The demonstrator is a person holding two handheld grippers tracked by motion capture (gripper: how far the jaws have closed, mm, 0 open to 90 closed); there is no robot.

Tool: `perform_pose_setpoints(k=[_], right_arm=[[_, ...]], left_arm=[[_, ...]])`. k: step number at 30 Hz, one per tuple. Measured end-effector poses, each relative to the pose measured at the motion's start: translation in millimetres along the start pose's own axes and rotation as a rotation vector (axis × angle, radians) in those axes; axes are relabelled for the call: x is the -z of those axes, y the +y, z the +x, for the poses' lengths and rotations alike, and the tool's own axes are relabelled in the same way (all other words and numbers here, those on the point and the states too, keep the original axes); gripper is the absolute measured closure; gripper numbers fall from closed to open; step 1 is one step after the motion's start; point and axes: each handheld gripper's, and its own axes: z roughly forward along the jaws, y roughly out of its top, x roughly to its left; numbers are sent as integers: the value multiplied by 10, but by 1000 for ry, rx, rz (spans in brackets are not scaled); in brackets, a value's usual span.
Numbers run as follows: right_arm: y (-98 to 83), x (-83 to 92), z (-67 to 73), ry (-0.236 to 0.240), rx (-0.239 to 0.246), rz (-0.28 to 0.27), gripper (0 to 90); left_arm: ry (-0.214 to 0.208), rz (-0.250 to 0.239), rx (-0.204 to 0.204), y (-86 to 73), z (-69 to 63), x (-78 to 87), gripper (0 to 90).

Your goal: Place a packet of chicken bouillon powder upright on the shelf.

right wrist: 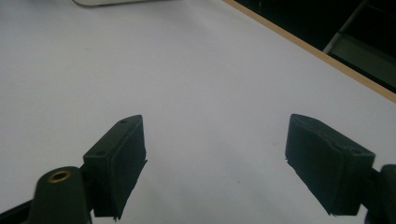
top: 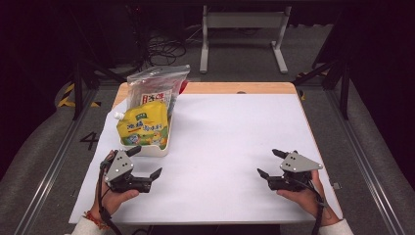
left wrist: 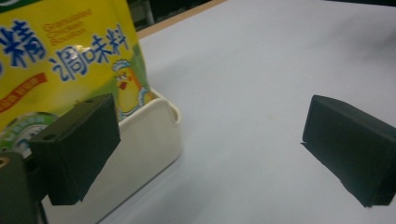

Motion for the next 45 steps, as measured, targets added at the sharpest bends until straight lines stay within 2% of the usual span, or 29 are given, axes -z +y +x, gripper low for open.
perform_pose_setpoints(k=[8, 11, 16, 18, 23, 25, 29, 32, 35, 41, 45], right_arm=[[-98, 65, -31, -13, -16, 10, 194], [-133, 78, -38, -16, -20, 17, 193], [-175, 89, -33, -20, -18, 31, 189], [-183, 94, -31, -21, -16, 31, 188], [-274, 127, -18, -23, -27, 43, 173], [-320, 142, -3, -17, -28, 50, 169], [-382, 172, 13, -16, -27, 57, 166], [-411, 180, 16, -17, -35, 62, 166], [-425, 181, 17, -15, -34, 65, 165], [-411, 172, 35, -24, -22, 66, 164], [-396, 174, 39, -29, -22, 60, 162]], left_arm=[[-43, 50, -11, -39, -118, -106, 57], [-71, 81, -29, -74, -190, -170, 57], [-105, 120, -35, -118, -263, -259, 57], [-111, 126, -39, -127, -275, -281, 57], [-136, 182, -55, -176, -310, -405, 54], [-144, 193, -49, -188, -310, -433, 53], [-157, 210, -51, -197, -318, -469, 53], [-151, 211, -62, -196, -322, -467, 59], [-151, 200, -45, -189, -291, -458, 65], [-147, 214, -51, -209, -264, -459, 63], [-153, 204, -33, -210, -230, -443, 60]])
